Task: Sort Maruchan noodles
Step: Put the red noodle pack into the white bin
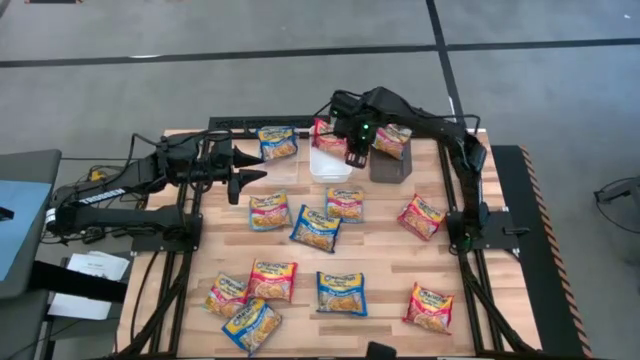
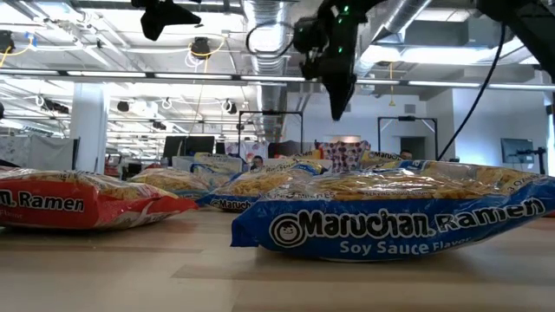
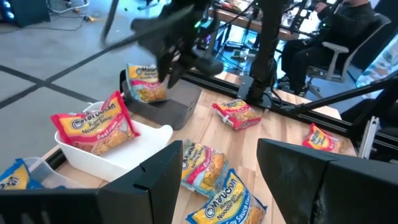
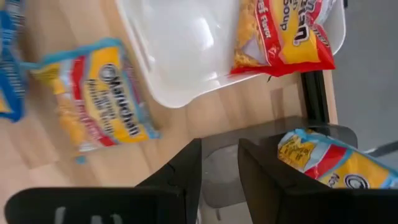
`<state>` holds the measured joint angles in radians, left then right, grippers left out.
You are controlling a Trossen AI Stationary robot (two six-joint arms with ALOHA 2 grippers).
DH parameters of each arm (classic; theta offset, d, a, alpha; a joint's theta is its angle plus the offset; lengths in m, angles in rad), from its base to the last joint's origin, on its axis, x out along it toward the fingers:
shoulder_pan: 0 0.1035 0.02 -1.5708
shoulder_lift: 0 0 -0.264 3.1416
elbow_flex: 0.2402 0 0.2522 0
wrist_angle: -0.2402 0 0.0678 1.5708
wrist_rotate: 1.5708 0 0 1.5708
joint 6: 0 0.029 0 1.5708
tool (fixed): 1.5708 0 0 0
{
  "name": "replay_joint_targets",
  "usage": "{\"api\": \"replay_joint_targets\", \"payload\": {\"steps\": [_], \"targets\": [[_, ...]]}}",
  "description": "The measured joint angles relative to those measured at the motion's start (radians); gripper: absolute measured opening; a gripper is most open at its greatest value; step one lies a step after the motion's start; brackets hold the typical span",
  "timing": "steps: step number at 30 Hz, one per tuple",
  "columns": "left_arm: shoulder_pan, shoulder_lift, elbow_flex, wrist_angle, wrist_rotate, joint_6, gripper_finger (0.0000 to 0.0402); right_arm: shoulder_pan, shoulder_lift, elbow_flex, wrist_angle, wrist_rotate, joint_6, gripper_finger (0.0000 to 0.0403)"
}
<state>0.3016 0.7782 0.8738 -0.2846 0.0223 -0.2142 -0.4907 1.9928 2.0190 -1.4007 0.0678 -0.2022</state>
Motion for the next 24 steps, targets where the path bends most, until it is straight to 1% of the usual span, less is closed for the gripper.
{"api": "replay_joint_targets", "payload": {"steps": [4,7,15,21,24], "targets": [[0.0,0.0,0.0,-0.027,-0.01,-0.011,0.0196,0.016,-0.081,-0.024,-0.03,-0.01,0.028,0.0127],[0.0,0.0,0.0,-0.042,-0.011,-0.017,0.0196,0.022,-0.173,-0.092,-0.031,-0.017,0.038,0.0127],[0.0,0.0,0.0,-0.051,-0.011,-0.018,0.0196,0.033,-0.438,-0.356,0.11,-0.017,0.091,0.0127],[0.0,0.0,0.0,-0.067,-0.012,-0.018,0.0196,0.032,-0.602,-0.569,0.215,-0.018,0.205,0.0127],[0.0,0.0,0.0,-0.065,-0.014,-0.01,0.0196,0.033,-0.66,-0.662,0.234,-0.019,0.279,0.0127]]}}
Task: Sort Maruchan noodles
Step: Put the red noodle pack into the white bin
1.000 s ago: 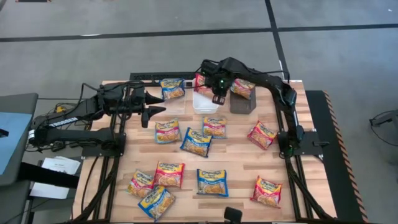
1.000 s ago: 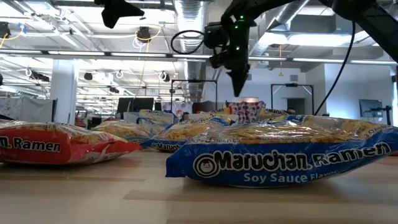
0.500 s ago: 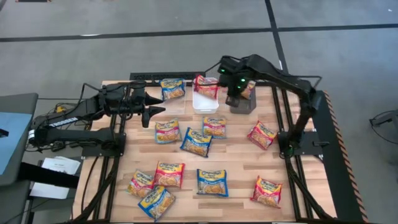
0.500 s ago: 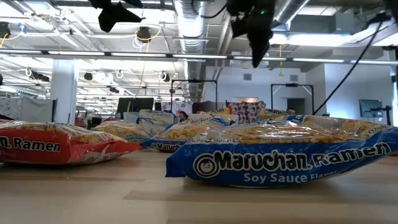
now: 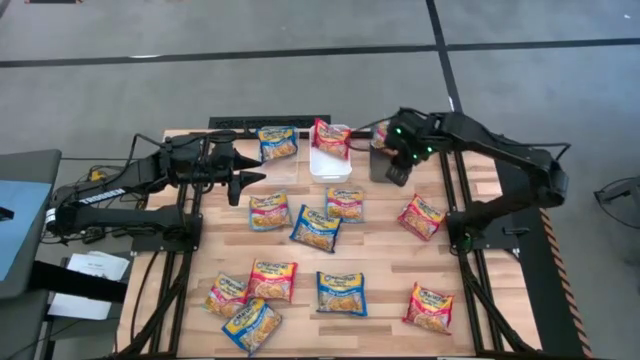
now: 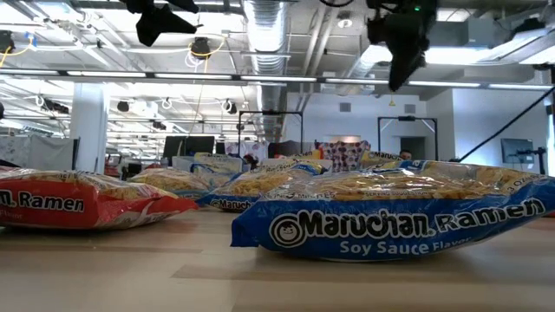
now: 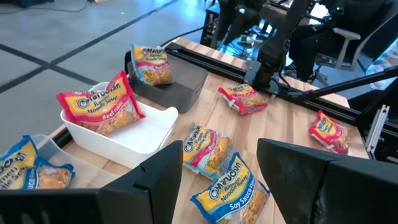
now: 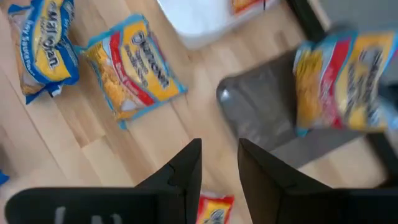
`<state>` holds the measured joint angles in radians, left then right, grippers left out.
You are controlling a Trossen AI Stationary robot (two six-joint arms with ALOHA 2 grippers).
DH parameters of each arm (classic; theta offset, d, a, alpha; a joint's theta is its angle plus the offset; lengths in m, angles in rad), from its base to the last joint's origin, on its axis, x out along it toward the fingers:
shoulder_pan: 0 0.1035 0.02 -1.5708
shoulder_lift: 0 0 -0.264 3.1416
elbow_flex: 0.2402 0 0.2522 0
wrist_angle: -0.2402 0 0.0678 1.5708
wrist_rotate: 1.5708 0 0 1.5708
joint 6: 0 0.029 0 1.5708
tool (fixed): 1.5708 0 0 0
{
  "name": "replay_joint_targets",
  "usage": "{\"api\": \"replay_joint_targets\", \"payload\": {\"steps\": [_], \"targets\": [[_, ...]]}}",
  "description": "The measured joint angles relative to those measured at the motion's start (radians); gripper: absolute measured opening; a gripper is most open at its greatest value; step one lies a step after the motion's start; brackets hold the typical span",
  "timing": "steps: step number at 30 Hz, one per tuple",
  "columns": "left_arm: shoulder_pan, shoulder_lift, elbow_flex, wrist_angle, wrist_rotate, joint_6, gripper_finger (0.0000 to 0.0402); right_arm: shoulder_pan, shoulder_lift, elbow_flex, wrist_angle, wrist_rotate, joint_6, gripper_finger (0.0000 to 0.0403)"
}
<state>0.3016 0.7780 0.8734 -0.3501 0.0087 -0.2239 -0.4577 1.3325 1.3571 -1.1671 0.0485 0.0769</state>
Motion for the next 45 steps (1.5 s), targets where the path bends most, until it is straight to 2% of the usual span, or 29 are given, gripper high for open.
{"api": "replay_joint_targets", "payload": {"steps": [6,13,26,29,35,45], "targets": [[0.0,0.001,0.0,0.008,-0.11,0.002,0.0196,0.015,-0.06,-0.134,0.003,-0.005,0.137,0.0127],[0.0,0.001,0.0,0.008,-0.147,-0.003,0.0196,0.048,-0.059,-0.235,0.069,-0.005,0.129,0.0133],[0.0,0.001,0.0,-0.012,-0.148,-0.027,0.0196,0.129,-0.015,-0.237,0.113,-0.028,0.072,0.0198],[0.0,0.001,0.0,-0.045,-0.135,-0.089,0.0196,0.151,-0.016,-0.237,0.115,-0.029,0.064,0.0208],[-0.01,0.003,0.0,-0.157,-0.028,-0.236,0.0196,0.195,-0.016,-0.237,0.124,-0.029,0.042,0.0212],[-0.11,0.052,0.0,-0.173,-0.018,-0.388,0.0196,0.251,-0.016,-0.237,0.149,-0.024,-0.01,0.0211]]}}
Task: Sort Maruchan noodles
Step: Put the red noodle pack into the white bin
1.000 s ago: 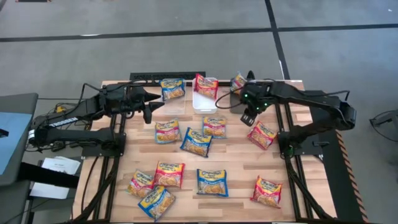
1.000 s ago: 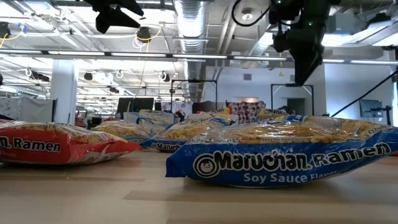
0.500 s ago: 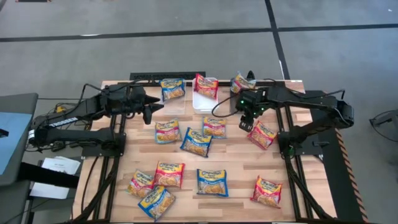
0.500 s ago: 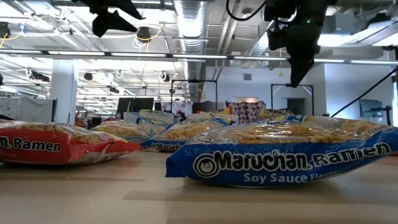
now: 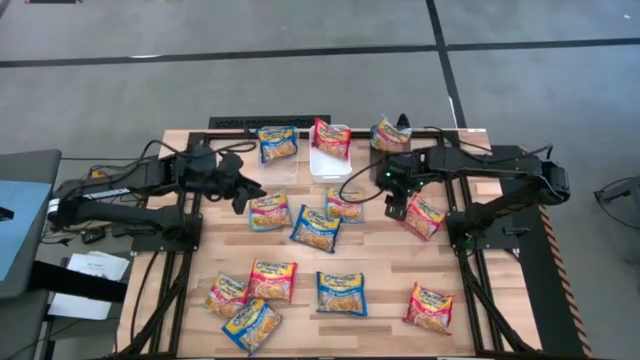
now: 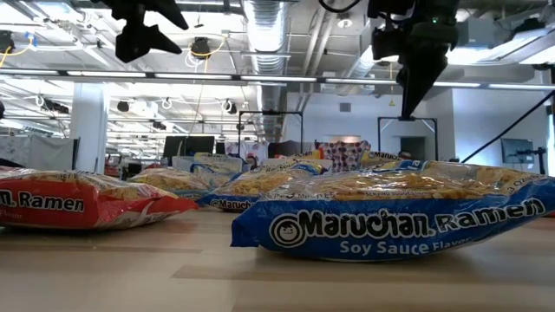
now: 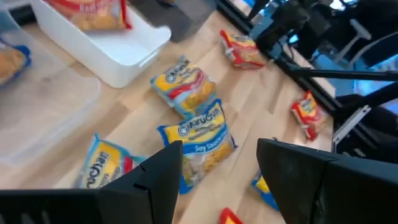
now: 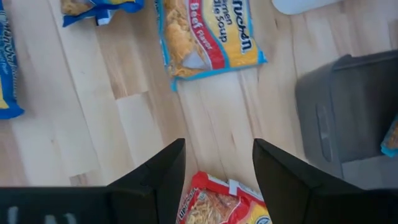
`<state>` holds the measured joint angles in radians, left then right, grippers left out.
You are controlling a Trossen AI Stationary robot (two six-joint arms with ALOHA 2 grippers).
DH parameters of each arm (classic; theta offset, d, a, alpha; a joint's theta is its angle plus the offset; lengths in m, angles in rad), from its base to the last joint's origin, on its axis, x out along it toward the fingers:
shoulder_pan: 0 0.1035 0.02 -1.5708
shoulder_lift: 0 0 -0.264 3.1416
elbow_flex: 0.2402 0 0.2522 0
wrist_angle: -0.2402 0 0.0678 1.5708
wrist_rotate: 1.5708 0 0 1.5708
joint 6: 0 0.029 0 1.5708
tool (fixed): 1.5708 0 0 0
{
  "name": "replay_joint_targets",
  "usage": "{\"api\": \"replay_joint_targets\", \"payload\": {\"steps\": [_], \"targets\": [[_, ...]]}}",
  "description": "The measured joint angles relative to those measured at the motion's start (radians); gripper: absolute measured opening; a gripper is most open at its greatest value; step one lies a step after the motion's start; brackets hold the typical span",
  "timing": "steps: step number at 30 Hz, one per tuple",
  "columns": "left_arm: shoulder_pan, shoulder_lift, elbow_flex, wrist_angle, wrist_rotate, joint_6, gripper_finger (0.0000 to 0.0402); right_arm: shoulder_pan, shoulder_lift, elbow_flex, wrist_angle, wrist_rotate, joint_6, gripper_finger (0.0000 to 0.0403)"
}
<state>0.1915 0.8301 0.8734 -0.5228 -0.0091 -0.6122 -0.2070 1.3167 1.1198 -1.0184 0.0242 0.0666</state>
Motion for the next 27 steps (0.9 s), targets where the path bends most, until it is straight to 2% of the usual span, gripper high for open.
{"api": "replay_joint_targets", "payload": {"steps": [6,13,19,27], "targets": [[-0.006,0.046,0.0,-0.018,0.025,-0.032,0.0196,0.012,0.0,0.0,0.006,0.0,0.003,0.0211],[-0.028,0.133,0.0,-0.008,0.207,-0.006,0.0196,0.011,0.0,0.0,0.033,0.001,0.012,0.0211],[-0.098,0.217,0.0,-0.001,0.214,0.136,0.0196,0.011,0.0,0.0,0.065,0.001,0.014,0.0211],[-0.183,0.304,0.0,-0.01,0.213,0.211,0.0196,0.01,0.0,0.001,0.07,0.002,0.014,0.0211]]}}
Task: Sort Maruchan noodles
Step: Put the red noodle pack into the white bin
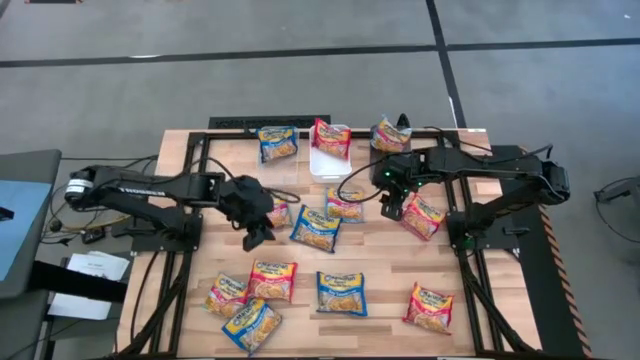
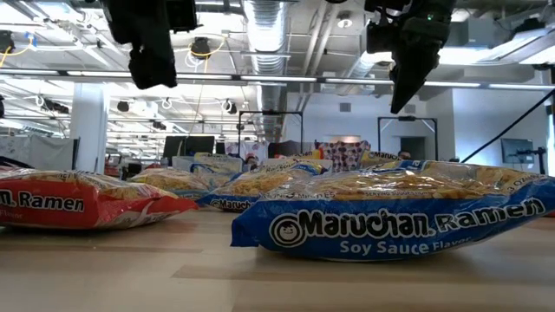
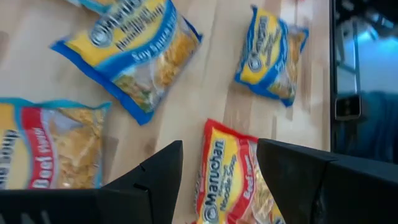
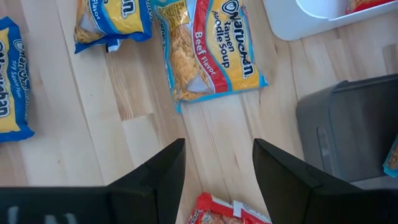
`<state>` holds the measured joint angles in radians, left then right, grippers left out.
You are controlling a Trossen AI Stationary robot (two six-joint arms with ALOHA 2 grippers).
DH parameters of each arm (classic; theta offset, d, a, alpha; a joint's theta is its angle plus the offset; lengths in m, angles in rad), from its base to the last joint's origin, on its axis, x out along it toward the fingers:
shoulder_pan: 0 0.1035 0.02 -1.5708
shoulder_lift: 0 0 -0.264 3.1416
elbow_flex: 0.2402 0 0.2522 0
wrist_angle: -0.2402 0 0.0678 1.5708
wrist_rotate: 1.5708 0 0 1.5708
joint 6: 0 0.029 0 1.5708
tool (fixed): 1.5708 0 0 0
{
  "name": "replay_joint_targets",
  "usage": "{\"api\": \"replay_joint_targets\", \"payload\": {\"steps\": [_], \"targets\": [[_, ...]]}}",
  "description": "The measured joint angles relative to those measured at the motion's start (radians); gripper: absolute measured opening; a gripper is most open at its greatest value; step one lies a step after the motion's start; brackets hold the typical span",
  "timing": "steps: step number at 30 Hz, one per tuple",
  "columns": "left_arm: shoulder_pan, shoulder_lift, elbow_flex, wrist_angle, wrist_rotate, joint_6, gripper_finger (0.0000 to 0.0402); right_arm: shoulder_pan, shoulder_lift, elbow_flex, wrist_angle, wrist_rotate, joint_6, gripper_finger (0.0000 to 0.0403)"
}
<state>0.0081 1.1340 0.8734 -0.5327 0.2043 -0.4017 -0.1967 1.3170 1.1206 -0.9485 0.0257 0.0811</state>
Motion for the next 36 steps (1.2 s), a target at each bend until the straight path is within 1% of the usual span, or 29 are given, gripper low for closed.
{"api": "replay_joint_targets", "payload": {"steps": [7,18,27,36], "targets": [[-0.063,0.073,0.0,0.008,-0.033,0.001,0.0196,0.0,0.0,0.0,0.004,0.0,0.0,0.0211],[-0.147,0.199,0.0,0.011,-0.034,-0.003,0.0196,0.0,0.0,0.0,0.008,0.001,-0.001,0.0211],[-0.182,0.316,0.0,0.016,-0.023,-0.052,0.0196,0.0,0.0,0.0,0.008,0.001,0.021,0.0211],[-0.199,0.385,0.0,0.036,0.002,-0.083,0.0196,0.0,0.0,0.0,0.01,0.001,0.024,0.0211]]}}
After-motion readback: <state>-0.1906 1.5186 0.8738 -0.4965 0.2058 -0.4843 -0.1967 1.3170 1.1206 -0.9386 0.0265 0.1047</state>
